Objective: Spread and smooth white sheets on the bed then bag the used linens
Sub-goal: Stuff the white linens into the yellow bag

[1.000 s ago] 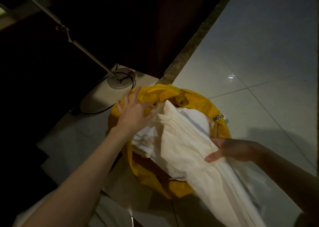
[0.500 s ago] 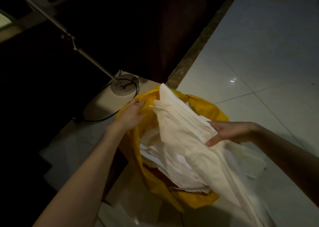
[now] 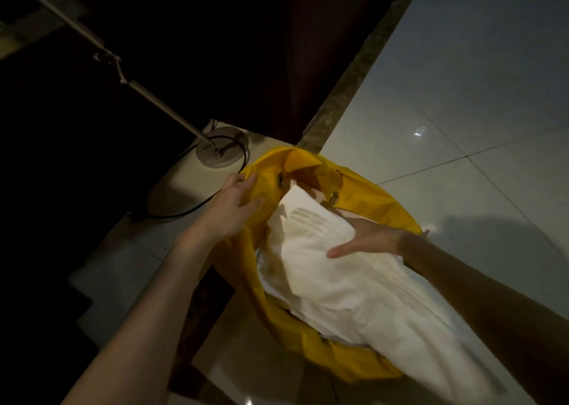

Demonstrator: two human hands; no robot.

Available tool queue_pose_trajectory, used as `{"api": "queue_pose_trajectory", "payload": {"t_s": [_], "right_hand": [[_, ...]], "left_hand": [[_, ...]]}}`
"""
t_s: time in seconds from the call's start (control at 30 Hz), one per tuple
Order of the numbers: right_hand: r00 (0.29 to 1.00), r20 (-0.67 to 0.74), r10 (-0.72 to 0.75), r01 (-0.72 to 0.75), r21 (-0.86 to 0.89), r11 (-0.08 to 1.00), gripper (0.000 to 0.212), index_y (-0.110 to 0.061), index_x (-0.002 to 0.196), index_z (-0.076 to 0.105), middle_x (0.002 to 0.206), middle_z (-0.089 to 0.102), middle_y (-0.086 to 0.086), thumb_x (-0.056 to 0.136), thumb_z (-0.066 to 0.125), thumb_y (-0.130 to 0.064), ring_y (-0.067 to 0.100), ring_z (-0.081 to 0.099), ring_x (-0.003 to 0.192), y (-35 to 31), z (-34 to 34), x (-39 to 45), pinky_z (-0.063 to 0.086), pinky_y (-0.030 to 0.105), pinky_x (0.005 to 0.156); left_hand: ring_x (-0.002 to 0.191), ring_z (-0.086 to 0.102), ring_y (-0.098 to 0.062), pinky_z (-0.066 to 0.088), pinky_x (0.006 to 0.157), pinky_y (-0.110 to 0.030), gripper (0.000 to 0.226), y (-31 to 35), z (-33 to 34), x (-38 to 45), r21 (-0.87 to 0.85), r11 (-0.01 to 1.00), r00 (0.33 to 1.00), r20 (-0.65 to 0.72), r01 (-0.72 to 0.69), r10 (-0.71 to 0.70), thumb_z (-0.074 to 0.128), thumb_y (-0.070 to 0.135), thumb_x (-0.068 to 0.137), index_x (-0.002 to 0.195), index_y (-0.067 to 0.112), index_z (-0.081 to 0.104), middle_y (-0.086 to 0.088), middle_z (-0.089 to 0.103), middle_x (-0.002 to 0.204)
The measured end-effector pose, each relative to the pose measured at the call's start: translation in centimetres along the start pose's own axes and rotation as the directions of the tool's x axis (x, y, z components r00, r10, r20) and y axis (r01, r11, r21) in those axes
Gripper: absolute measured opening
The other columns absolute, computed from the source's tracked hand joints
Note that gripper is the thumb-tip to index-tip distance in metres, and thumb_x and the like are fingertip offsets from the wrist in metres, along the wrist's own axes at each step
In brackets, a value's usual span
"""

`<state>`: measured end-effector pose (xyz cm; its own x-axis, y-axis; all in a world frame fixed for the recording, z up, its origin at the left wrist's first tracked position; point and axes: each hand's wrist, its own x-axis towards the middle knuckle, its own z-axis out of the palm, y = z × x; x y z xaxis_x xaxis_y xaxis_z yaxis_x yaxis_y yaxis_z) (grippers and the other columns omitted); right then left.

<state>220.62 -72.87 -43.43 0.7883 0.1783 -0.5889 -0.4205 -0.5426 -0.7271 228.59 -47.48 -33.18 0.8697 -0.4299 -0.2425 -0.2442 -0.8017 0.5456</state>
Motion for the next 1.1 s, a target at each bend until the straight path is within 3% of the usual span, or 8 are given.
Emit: {"api": "queue_pose_trajectory", "payload": {"t_s": [0.07,0.17,0.37,0.6,0.77,0.87,0.97,1.1], "right_hand": [[0.987,-0.152,-0.055,0.052,-0.028,0.998,0.103,-0.032,0.14,0.046,0.131,0.059,-0.004,0.051,0.079,-0.071,0.02,0.056,0.119,-0.3,1.1,0.3,0.047,0.042,0.101],[0.98,-0.148,-0.133,0.16,0.193,0.968,0.049,-0.022,0.122,0.063,0.111,0.07,-0.001,0.076,0.081,-0.027,0.015,0.066,0.102,-2.1,0.8,0.1,0.054,0.033,0.09],[0.922,-0.318,-0.221,0.285,0.171,0.943,0.014,-0.011,0.092,0.065,0.094,0.065,0.005,0.082,0.075,-0.011,0.017,0.059,0.089,-5.0,1.6,5.3,0.044,0.026,0.069],[0.879,-0.471,-0.069,0.105,0.051,0.993,0.048,-0.007,0.121,0.063,0.117,0.067,0.011,0.078,0.078,-0.021,0.029,0.061,0.108,-2.4,4.1,10.2,0.049,0.04,0.09],[0.777,-0.584,-0.236,0.287,-0.006,0.958,0.006,-0.013,0.082,0.066,0.078,0.066,0.004,0.08,0.069,-0.008,0.014,0.061,0.077,-6.3,4.8,10.2,0.045,0.024,0.069],[0.789,-0.614,-0.023,0.192,0.212,0.958,0.028,-0.01,0.099,0.062,0.103,0.065,0.014,0.095,0.05,-0.035,0.031,0.059,0.106,-6.6,7.0,11.6,0.05,0.04,0.089],[0.879,-0.476,-0.013,0.007,-0.014,1.0,0.038,-0.007,0.129,0.05,0.13,0.053,0.013,0.1,0.045,-0.032,0.03,0.048,0.122,-5.1,7.2,10.9,0.044,0.04,0.096],[0.881,-0.468,0.066,-0.178,-0.199,0.964,0.067,-0.012,0.144,0.032,0.139,0.047,0.01,0.092,0.054,-0.048,0.03,0.042,0.13,-2.3,7.0,8.9,0.03,0.046,0.106]], "left_hand": [[0.134,0.036,-0.022,0.03,0.108,-0.028,0.059,0.2,0.0,-0.2,-0.006,1.0,1.0,0.002,-0.004,0.004,0.048,0.025,0.101,0.152,0.011,0.025,-0.007,0.026,0.148],[0.134,0.036,-0.021,0.028,0.105,-0.022,0.057,0.1,0.1,-0.5,-0.009,1.0,1.0,-0.011,-0.026,0.026,0.048,0.022,0.1,0.152,0.01,0.026,-0.006,0.027,0.148],[0.13,0.033,-0.011,0.025,0.102,-0.015,0.056,-0.4,-0.7,-1.1,-0.003,0.998,0.996,-0.062,-0.057,0.057,0.049,0.019,0.1,0.151,0.01,0.028,-0.002,0.03,0.144],[0.116,0.034,-0.004,0.027,0.091,-0.011,0.056,-0.5,-0.6,-0.9,0.023,0.998,0.997,-0.049,-0.054,0.055,0.049,0.017,0.1,0.152,0.011,0.027,0.0,0.032,0.138],[0.126,0.036,-0.011,0.026,0.1,-0.013,0.056,0.5,-0.4,-0.1,0.035,0.993,0.989,-0.1,-0.109,0.112,0.052,0.016,0.098,0.149,0.007,0.032,-0.002,0.034,0.137],[0.122,0.035,-0.007,0.032,0.101,-0.019,0.057,1.0,-0.4,0.5,0.054,0.994,0.994,-0.055,-0.095,0.098,0.049,0.02,0.099,0.151,0.011,0.027,-0.001,0.031,0.142],[0.116,0.037,-0.006,0.035,0.095,-0.02,0.059,1.2,-0.3,1.1,0.044,0.995,0.996,-0.02,-0.086,0.087,0.048,0.025,0.099,0.152,0.013,0.025,0.001,0.029,0.144],[0.129,0.034,-0.013,0.032,0.103,-0.022,0.061,0.7,-0.5,2.0,-0.015,1.0,1.0,0.007,-0.02,0.021,0.051,0.029,0.098,0.152,0.021,0.026,0.002,0.026,0.149]]}}
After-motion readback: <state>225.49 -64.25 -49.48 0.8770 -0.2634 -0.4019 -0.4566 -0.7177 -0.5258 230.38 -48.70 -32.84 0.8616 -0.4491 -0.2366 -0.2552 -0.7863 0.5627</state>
